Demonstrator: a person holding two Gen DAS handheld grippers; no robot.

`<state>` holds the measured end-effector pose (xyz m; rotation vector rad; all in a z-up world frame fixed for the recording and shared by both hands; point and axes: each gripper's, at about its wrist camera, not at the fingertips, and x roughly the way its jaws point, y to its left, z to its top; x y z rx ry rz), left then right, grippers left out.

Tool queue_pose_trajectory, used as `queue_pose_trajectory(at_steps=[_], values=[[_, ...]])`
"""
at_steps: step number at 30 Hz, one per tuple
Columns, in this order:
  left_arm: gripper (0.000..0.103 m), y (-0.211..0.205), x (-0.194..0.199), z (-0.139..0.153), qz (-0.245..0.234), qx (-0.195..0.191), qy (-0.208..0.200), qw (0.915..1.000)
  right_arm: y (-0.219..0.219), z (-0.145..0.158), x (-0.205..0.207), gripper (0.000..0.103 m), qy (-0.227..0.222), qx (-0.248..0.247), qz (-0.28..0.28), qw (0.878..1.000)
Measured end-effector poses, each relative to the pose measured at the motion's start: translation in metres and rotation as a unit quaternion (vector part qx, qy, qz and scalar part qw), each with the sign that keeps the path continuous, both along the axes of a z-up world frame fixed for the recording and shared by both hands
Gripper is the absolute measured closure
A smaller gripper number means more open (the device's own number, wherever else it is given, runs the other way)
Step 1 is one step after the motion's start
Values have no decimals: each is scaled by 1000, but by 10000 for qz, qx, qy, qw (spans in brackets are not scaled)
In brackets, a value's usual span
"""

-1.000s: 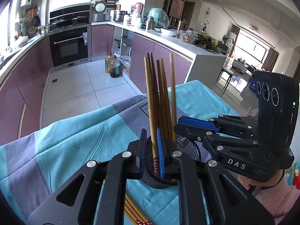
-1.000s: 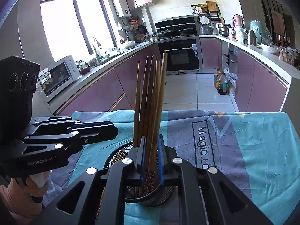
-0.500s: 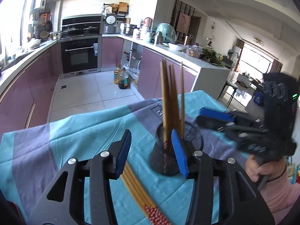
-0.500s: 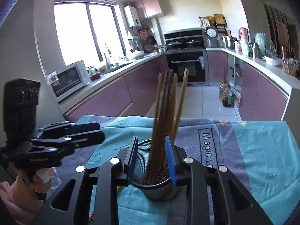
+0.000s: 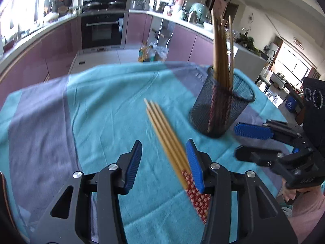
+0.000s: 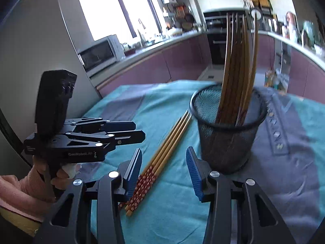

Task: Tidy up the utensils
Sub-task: 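Move both grippers back down to the remaining chopsticks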

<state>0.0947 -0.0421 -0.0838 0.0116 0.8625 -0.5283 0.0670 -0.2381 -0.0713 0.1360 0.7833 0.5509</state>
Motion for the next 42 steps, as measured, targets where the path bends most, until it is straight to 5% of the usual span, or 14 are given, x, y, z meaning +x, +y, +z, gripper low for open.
queue_pose_trajectory(at_steps=[9,26,42], values=[[58,-4,-6,-32,21,161,283,9995,20,-28,7,60,371,-214,-59,9991],[57,-25,-5,-38,-44,554,247,9981,23,-33,7,60,359,-365,-155,9986],[72,-19,-2,-39,51,627,276,9976,46,-39,13,62,334,-706,-111,9969]])
